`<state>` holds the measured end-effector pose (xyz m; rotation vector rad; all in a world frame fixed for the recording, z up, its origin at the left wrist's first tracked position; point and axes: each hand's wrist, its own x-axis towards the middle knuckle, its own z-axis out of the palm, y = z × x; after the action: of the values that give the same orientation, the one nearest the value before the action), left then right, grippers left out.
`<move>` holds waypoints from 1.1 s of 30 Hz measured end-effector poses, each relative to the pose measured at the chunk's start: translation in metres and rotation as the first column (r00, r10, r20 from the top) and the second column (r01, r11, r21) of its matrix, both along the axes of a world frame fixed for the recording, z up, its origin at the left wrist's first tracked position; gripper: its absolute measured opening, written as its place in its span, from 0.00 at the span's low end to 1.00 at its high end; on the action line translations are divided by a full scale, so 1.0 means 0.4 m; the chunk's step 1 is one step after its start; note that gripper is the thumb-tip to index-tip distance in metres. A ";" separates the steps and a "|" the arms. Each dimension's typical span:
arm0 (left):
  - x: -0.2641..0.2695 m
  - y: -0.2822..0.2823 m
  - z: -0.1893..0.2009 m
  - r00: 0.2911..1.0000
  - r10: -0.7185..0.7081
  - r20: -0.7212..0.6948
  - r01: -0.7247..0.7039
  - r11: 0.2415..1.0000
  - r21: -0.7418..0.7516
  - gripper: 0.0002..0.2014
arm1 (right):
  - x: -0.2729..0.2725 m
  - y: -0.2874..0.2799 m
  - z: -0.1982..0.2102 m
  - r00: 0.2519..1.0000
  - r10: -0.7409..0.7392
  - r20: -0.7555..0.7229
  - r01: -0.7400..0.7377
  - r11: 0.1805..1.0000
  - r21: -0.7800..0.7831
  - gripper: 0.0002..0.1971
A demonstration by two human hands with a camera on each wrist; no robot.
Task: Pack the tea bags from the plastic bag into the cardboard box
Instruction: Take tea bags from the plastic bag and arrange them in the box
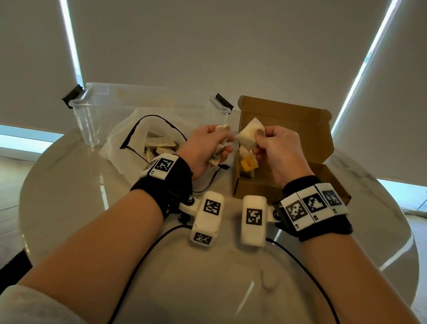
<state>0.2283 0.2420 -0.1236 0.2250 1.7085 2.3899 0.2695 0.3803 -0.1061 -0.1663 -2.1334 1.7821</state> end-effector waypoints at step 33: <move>-0.015 -0.062 0.014 0.983 -0.149 -0.110 0.128 0.975 -0.182 0.09 | 0.007 0.106 -0.001 0.993 -0.078 -0.091 0.103 0.944 0.313 0.14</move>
<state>0.2222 0.2171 -0.1181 0.4577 1.8763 2.1536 0.2722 0.4228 -0.1066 -0.1088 -2.2807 1.3492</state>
